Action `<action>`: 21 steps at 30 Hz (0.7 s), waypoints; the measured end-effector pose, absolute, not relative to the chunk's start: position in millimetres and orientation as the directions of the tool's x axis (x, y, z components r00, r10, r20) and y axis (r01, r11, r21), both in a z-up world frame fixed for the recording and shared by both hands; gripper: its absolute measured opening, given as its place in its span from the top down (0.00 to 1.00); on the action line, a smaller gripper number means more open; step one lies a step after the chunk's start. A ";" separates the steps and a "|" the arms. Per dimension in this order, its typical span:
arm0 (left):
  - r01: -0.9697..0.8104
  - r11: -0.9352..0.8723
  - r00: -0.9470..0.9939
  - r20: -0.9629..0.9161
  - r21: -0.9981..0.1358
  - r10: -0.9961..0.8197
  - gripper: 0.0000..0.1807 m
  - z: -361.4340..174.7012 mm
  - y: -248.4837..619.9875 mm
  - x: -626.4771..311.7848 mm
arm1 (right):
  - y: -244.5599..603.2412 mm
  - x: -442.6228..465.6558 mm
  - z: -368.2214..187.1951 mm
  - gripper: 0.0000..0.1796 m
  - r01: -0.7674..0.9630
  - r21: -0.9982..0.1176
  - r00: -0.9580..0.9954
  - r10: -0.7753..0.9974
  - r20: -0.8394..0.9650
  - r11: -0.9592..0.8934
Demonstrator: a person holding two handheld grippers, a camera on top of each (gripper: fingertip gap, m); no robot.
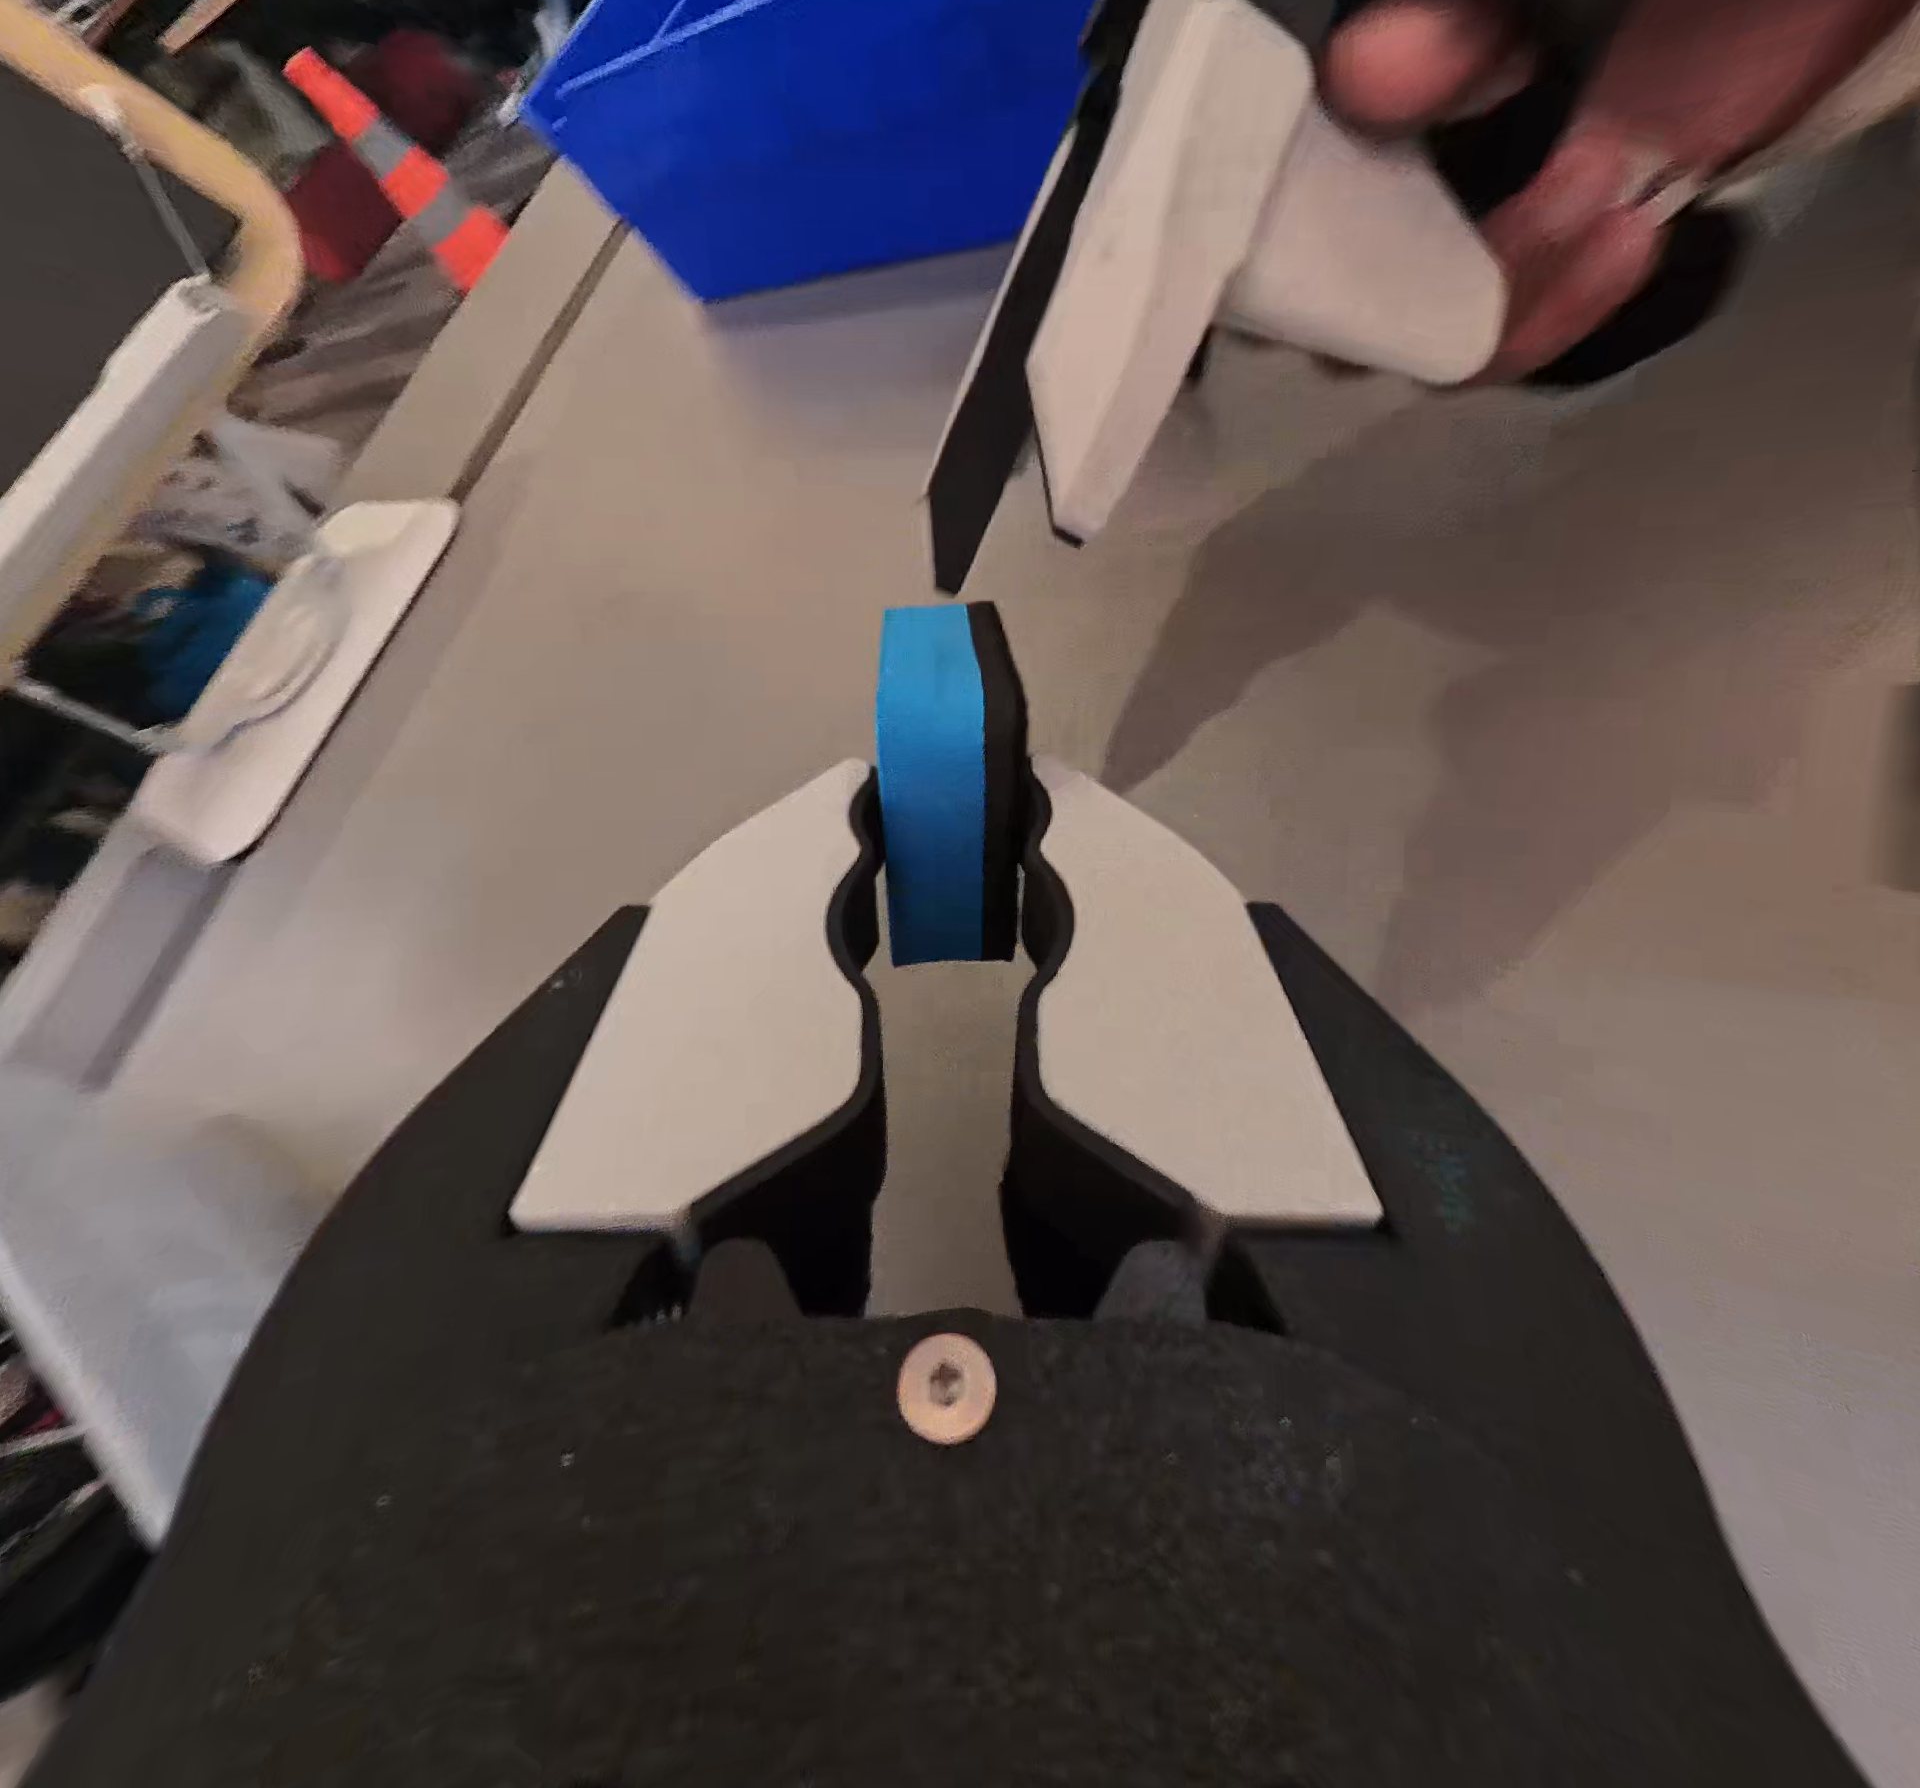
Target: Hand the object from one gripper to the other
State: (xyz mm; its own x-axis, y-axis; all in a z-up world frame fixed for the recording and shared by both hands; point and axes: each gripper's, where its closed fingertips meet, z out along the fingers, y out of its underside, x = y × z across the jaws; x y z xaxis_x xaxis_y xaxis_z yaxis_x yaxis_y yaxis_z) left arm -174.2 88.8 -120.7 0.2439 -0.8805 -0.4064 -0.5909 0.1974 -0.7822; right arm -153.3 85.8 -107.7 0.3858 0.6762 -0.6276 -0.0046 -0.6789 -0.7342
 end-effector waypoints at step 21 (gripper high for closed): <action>-0.790 0.324 0.174 -0.697 -0.520 -0.696 0.87 -132.4 92.8 -170.6 | 89.1 -170.6 -132.8 0.69 0.162 -0.798 0.641 0.677 -0.362 -0.580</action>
State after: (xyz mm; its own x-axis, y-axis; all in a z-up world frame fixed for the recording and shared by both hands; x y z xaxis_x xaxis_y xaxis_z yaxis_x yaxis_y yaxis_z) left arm -170.6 92.8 -132.4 0.1737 -0.6958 -0.6969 -0.7903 0.3238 -0.5202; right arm -170.6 89.1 -132.8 0.6407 0.6770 -0.3621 0.1620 -0.5802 -0.7982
